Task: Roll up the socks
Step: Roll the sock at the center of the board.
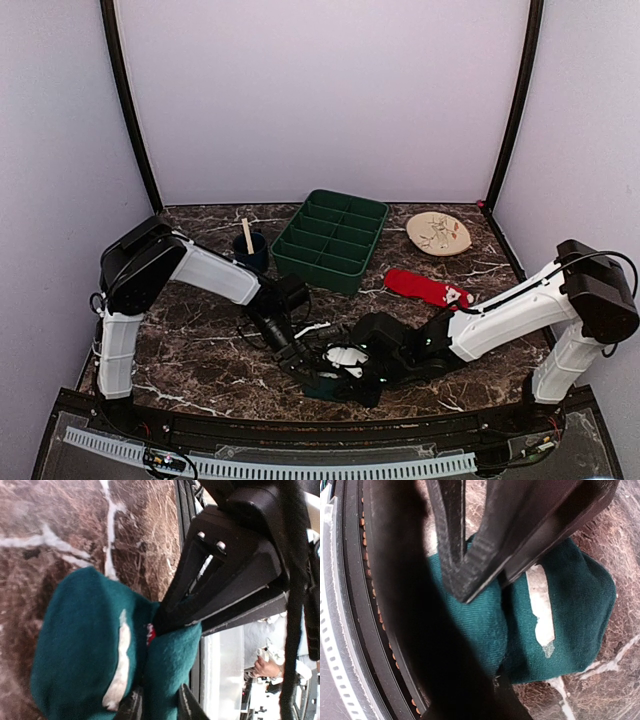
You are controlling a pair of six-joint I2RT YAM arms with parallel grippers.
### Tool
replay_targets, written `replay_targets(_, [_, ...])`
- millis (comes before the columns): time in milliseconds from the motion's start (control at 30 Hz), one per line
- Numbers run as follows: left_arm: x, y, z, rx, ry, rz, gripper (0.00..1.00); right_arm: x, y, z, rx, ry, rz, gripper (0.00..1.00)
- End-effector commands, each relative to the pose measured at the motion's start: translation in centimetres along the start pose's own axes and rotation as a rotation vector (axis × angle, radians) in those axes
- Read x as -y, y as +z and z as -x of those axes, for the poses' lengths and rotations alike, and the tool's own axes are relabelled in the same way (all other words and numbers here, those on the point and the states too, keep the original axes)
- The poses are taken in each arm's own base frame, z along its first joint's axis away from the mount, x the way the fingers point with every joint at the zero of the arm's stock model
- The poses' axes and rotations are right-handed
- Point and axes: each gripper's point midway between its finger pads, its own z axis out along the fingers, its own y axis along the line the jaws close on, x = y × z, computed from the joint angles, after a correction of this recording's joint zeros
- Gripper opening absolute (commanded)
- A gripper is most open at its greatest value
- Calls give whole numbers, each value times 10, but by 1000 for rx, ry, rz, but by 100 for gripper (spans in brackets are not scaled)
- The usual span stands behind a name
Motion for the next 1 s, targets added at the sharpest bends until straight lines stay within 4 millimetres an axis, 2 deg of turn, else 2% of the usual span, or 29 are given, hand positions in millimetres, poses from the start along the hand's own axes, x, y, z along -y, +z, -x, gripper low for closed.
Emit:
replay_targets(0, [-5, -16, 14, 64, 9, 96, 28, -7, -5, -3, 8, 17, 30, 0])
replay_targets(200, [-14, -21, 11, 78, -8, 146, 30, -5, -10, 0, 31, 26, 16, 0])
replay_targets(500, [-32, -27, -8, 75, -39, 252, 31, 0, -9, -6, 26, 56, 9, 0])
replay_targets(767, [-50, -62, -3, 200, 16, 504, 32, 1, -9, -10, 29, 120, 50, 0])
replay_targets(867, [-48, -74, 4, 274, 45, 570, 32, 0, -11, -9, 35, 164, 94, 0])
replay_targets(967, [-37, -83, 9, 371, 105, 596, 32, -1, -11, -6, 28, 203, 144, 0])
